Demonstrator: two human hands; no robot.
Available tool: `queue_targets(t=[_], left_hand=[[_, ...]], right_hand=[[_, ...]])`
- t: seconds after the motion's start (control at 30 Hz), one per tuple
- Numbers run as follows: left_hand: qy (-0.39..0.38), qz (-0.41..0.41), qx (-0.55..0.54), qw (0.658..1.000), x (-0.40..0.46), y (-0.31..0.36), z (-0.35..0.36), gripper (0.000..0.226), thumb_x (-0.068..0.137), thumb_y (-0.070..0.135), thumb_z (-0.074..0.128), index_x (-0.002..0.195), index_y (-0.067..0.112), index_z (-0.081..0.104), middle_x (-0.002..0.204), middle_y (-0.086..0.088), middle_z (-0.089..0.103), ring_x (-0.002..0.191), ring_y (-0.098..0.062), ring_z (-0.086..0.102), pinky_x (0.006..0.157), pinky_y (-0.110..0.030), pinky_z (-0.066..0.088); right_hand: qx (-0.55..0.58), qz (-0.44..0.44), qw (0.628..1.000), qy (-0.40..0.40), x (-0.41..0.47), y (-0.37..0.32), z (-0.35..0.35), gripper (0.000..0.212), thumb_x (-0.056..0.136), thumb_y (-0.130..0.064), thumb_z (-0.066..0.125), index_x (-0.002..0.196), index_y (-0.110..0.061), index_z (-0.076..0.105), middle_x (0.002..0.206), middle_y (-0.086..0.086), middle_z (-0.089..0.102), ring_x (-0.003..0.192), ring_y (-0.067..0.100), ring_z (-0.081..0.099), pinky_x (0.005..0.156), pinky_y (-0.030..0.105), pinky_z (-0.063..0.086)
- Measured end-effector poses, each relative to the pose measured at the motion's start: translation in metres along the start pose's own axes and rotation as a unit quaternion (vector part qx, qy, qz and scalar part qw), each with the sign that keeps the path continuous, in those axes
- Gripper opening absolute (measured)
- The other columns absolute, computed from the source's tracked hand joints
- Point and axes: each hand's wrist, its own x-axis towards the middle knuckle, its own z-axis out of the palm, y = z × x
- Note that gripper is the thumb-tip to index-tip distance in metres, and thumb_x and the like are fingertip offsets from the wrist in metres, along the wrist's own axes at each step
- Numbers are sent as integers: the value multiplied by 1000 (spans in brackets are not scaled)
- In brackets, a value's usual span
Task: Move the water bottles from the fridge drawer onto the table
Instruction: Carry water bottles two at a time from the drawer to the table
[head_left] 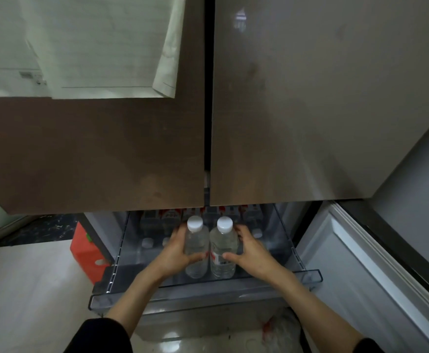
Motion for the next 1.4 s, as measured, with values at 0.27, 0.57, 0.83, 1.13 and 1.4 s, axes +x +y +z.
queue_targets(t=[0.27,0.57,0.83,1.13,1.4], left_hand=[[53,12,-32,998,-7,-9,-4,73,64,21,83,122,28,39,120,9,52,115,-14,53,98,-35,46],[143,93,5,985,-38,1,-15,73,62,24,84,115,33,34,112,19,48,102,0,49,78,-4,39],[207,202,-73,955,-83,38,-45,67,62,41,74,114,56,34,116,19,56,106,7,57,90,-15,48],[293,236,-211,902,-142,108,-82,45,82,44,61,119,53,37,121,12,56,97,-12,64,80,-26,55],[337,89,-277,895,-226,71,-42,63,71,43,62,130,31,44,120,-4,61,93,-16,68,70,-24,56]], right_hand=[[18,-9,1000,12,6,1,3,70,71,-33,78,131,-24,42,128,-3,45,116,12,48,102,30,41],[-2,-81,993,84,-16,-18,10,67,68,-32,80,126,-23,47,118,-7,53,105,6,52,95,24,45],[2,-153,972,181,-63,-69,-4,67,68,-31,80,127,-25,47,114,-16,48,107,0,46,91,16,36],[242,-253,922,166,-109,-144,-26,45,73,-31,76,109,-42,52,109,-13,65,103,5,62,87,27,51],[278,-238,929,52,-155,-135,29,25,78,-27,70,101,-30,60,93,-4,70,82,5,69,68,22,53]])
